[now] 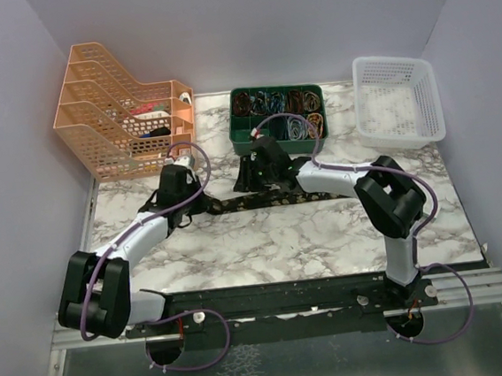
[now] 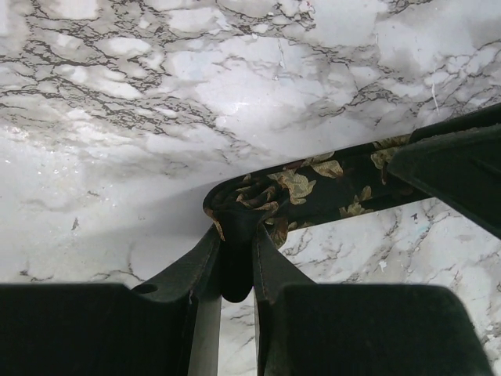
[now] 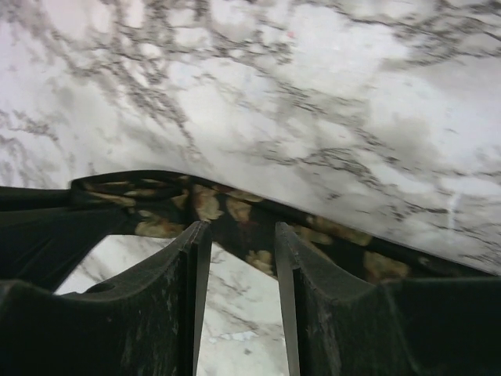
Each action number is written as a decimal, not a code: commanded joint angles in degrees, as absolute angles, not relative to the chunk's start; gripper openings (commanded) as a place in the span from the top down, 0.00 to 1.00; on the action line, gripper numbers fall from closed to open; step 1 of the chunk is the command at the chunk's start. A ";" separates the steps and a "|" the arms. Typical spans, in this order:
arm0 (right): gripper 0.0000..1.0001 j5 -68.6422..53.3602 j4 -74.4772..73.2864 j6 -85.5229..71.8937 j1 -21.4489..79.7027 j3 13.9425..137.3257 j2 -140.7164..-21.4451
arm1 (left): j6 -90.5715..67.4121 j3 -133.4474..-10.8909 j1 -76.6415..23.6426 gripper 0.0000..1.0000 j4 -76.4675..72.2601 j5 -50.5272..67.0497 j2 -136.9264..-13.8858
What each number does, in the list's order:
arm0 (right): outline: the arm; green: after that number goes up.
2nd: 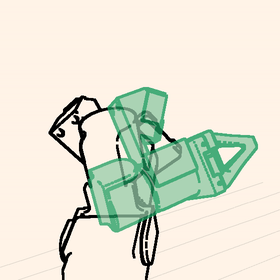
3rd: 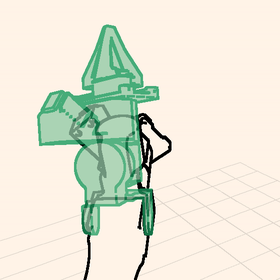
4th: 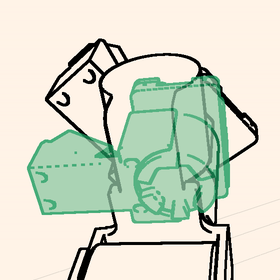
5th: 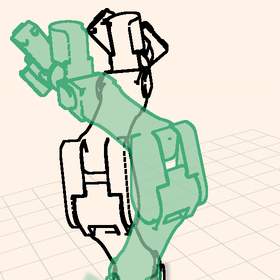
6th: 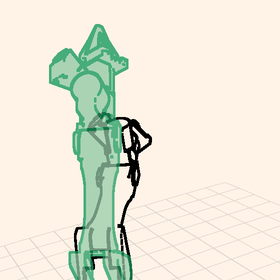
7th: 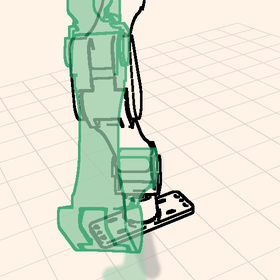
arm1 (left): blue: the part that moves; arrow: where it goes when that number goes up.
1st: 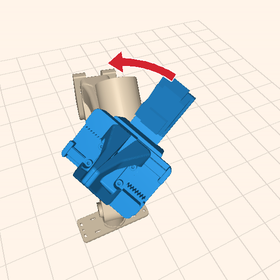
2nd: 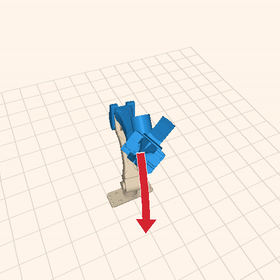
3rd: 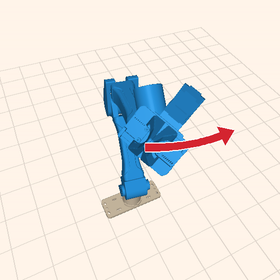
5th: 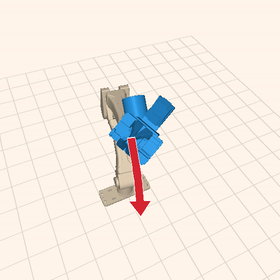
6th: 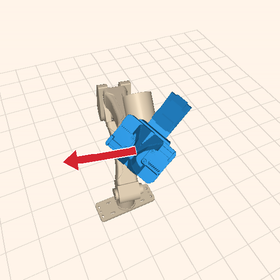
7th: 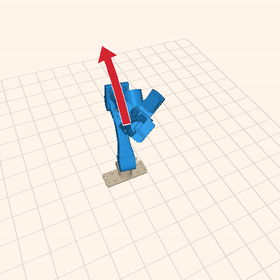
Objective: Roll the ties
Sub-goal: Roll the tie at the center of the board.
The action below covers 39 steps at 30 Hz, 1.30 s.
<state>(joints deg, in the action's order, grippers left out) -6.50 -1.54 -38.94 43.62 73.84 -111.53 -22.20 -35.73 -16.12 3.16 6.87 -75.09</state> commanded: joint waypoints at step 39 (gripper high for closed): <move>0.54 8.40 -0.84 -41.80 35.14 47.81 -83.03 | -32.99 -59.42 -43.49 1.00 30.34 -38.81 -94.31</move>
<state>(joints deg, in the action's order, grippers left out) 5.50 -2.39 -41.12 35.51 49.95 -84.55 -28.60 -58.52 -42.65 27.55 -35.73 -94.39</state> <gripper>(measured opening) 0.459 0.179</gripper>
